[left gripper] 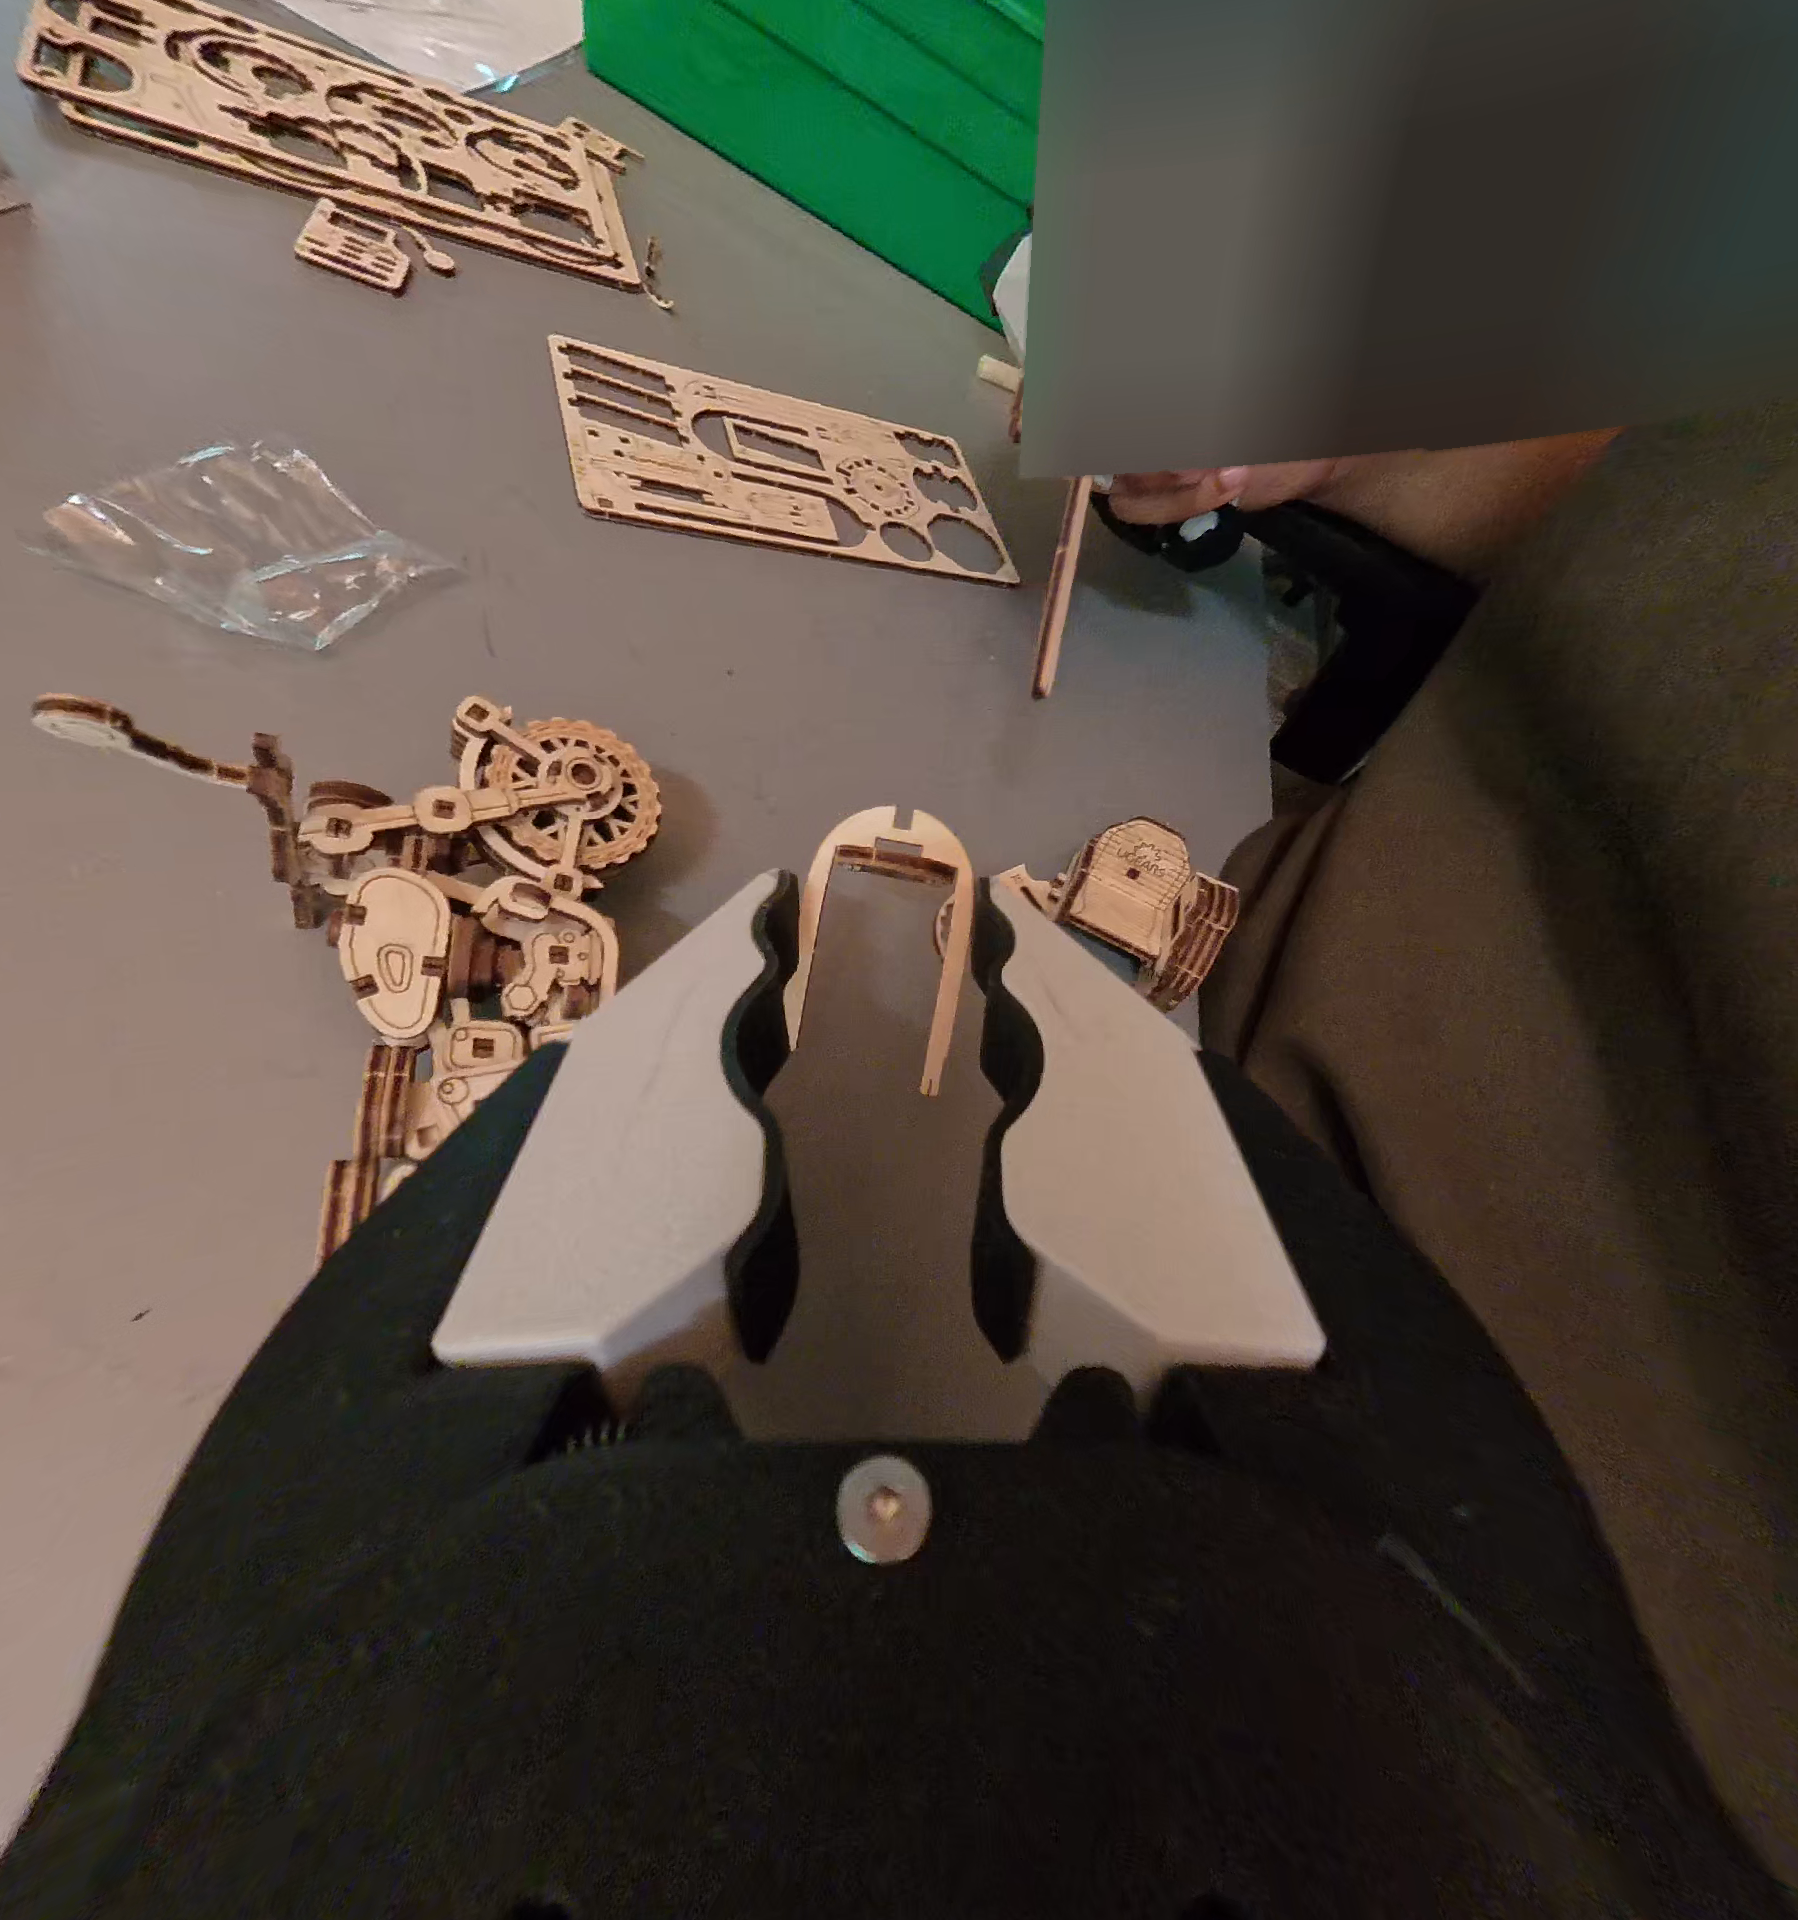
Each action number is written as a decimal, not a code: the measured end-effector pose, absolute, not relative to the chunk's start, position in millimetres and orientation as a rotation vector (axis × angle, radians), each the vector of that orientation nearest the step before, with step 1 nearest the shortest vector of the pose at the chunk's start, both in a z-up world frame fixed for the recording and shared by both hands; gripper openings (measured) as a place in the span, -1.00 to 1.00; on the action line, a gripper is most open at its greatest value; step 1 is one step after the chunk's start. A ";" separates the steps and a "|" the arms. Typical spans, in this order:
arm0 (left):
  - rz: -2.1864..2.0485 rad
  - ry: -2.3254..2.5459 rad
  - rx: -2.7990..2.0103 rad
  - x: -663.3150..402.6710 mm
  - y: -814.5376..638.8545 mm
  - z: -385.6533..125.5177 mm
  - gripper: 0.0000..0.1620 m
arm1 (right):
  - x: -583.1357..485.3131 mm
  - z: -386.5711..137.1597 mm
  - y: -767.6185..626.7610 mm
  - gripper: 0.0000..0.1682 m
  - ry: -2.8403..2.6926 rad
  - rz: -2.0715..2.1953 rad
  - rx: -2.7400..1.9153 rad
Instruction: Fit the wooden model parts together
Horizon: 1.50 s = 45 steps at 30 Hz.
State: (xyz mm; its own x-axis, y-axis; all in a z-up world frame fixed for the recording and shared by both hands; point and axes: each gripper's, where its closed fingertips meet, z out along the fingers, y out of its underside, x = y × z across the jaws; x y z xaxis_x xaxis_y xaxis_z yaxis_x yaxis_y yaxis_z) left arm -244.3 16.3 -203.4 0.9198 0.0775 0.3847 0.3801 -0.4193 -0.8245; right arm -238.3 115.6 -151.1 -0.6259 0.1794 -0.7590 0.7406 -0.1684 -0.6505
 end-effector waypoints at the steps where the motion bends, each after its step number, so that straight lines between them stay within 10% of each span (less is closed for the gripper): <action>1: -0.352 -0.327 -1.988 -243.4 16.4 -203.0 -0.60 | -237.3 -152.5 113.6 -1.00 1.716 -1.839 1.043; 45: -0.464 -0.132 -2.005 -186.0 42.7 -193.9 -0.61 | -196.0 -170.5 50.2 -0.99 2.246 -1.682 0.722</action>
State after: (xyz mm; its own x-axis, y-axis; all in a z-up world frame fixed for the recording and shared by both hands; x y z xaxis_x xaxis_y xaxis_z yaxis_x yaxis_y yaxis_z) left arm -186.0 42.7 -193.9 0.9193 -0.1067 0.3788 0.2903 -0.4659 -0.8358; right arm -196.0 50.2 -170.5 -0.8478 0.2404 -0.4727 0.5212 0.2134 -0.8263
